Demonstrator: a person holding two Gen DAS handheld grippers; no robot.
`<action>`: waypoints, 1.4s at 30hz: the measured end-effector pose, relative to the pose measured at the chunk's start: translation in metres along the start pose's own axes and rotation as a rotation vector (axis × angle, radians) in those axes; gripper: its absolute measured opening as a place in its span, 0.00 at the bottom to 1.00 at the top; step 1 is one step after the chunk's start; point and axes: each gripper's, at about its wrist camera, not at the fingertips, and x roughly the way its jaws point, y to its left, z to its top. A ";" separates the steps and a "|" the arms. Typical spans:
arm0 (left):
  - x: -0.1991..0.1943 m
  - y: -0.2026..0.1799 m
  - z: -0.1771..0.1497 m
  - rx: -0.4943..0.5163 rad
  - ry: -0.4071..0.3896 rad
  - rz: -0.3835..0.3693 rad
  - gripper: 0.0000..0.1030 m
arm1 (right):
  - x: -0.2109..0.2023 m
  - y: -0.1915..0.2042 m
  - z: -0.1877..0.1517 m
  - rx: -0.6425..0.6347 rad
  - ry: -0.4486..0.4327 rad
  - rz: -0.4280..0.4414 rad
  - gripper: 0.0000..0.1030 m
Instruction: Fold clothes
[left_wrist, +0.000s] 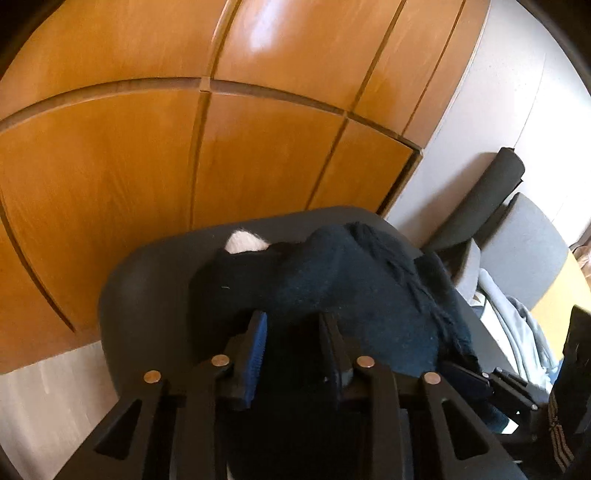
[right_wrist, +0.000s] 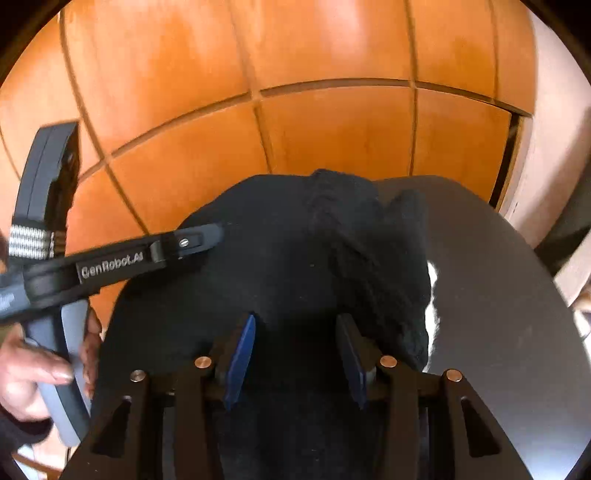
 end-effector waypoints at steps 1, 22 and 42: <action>0.001 0.000 -0.002 0.009 -0.017 0.010 0.29 | 0.003 -0.003 -0.005 0.032 -0.031 0.000 0.45; -0.169 -0.030 -0.068 0.013 0.005 0.294 0.36 | -0.138 0.089 -0.034 0.150 -0.138 -0.256 1.00; -0.283 -0.037 -0.083 0.102 -0.174 0.255 0.30 | -0.205 0.146 -0.080 0.042 -0.202 -0.365 1.00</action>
